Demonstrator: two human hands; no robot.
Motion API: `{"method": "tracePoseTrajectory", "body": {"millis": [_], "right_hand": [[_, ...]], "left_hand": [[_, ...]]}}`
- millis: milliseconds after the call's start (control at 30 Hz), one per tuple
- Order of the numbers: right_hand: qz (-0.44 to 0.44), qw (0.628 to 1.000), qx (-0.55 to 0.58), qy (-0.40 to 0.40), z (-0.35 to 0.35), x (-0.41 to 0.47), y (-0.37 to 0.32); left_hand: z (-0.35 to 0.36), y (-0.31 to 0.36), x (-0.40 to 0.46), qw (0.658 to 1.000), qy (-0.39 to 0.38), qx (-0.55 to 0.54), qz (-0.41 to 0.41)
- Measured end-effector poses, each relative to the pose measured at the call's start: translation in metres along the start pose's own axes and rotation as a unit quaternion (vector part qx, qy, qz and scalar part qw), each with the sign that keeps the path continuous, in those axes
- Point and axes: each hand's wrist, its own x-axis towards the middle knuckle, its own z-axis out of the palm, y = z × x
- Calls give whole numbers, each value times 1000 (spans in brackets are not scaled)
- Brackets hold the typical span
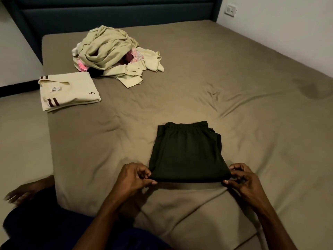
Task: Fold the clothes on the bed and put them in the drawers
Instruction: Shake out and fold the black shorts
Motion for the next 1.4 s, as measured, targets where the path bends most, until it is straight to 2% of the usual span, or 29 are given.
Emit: {"method": "tracePoseTrajectory", "body": {"millis": [133, 267, 400, 467, 600, 767, 867, 967, 1033, 1100, 1167, 1267, 1400], "right_hand": [[39, 996, 77, 0, 14, -8, -1], [48, 992, 115, 6, 21, -9, -6], [27, 995, 92, 28, 38, -15, -9], [45, 990, 129, 37, 39, -13, -6], [48, 989, 136, 29, 35, -12, -7], [27, 995, 40, 87, 36, -18, -8], [-32, 987, -107, 117, 43, -27, -5], [-108, 961, -237, 90, 45, -26, -14], [-161, 935, -313, 47, 46, -19, -14], [-185, 927, -327, 15, 46, -8, -12], [-194, 940, -280, 5, 39, 7, -19], [-206, 972, -110, 19, 22, 33, -49], [-176, 977, 95, 72, -1, 65, -120]], "left_hand": [[6, 5, 0, 995, -69, 64, -30], [9, 4, -4, 995, -47, 79, -37], [16, 7, -14, 993, -43, 105, -37], [19, 9, -15, 992, -26, 115, -32], [25, 5, -14, 995, 11, 94, -15], [20, -3, -16, 997, 60, 43, -24], [26, -1, -20, 981, 115, 130, 91], [32, -1, -17, 951, 96, 248, 160], [34, 2, -12, 933, 72, 282, 214], [36, 3, -5, 930, 80, 254, 252], [32, 11, -1, 952, 111, 166, 233], [20, 34, 6, 964, 179, -13, 194], [-18, 100, 12, 935, 257, -177, 170]]}}
